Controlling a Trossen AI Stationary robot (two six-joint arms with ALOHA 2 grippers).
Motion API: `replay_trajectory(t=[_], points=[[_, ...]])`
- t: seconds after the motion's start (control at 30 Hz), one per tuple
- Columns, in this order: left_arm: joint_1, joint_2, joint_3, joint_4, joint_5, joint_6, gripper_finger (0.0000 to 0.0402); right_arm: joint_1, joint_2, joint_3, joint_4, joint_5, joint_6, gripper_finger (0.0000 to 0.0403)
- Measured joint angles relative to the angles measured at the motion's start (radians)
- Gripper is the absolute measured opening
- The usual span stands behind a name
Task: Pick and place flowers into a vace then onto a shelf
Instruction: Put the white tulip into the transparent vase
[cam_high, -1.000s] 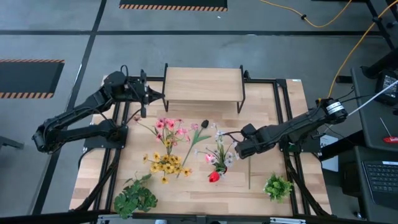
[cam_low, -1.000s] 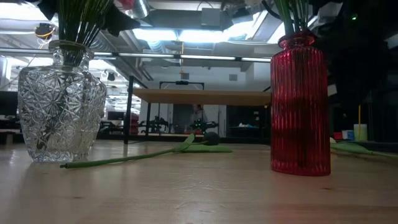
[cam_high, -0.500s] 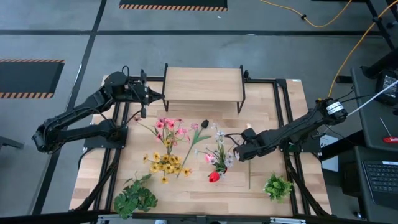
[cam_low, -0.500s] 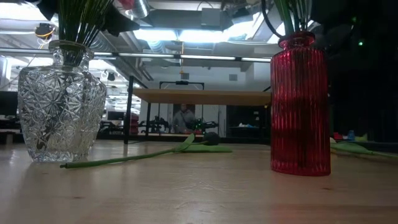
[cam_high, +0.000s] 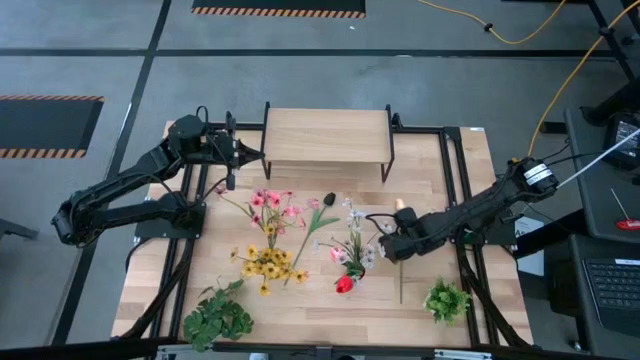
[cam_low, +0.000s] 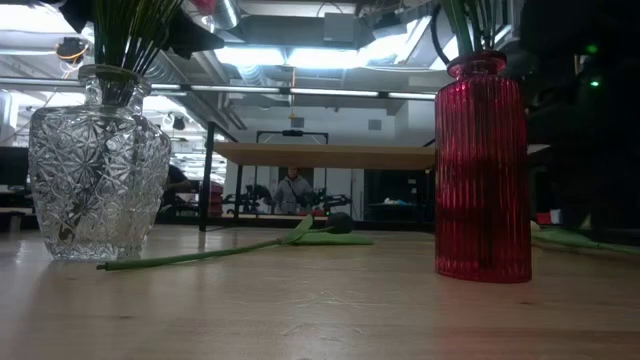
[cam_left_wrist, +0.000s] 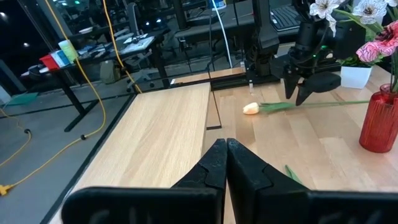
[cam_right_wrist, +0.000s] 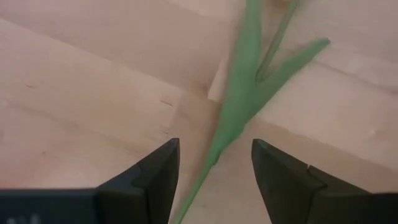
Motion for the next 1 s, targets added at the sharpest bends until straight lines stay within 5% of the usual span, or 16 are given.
replay_trajectory(t=[0.4, 1.0], points=[[0.000, 0.000, 0.000, -0.001, 0.000, 0.000, 0.0003, 0.021, 0.020, -0.090, 0.098, 0.005, 0.089, 0.0180], [0.000, 0.000, 0.000, -0.012, 0.000, -0.006, 0.0004, 0.017, 0.030, -0.083, 0.150, 0.114, 0.122, 0.0010]])
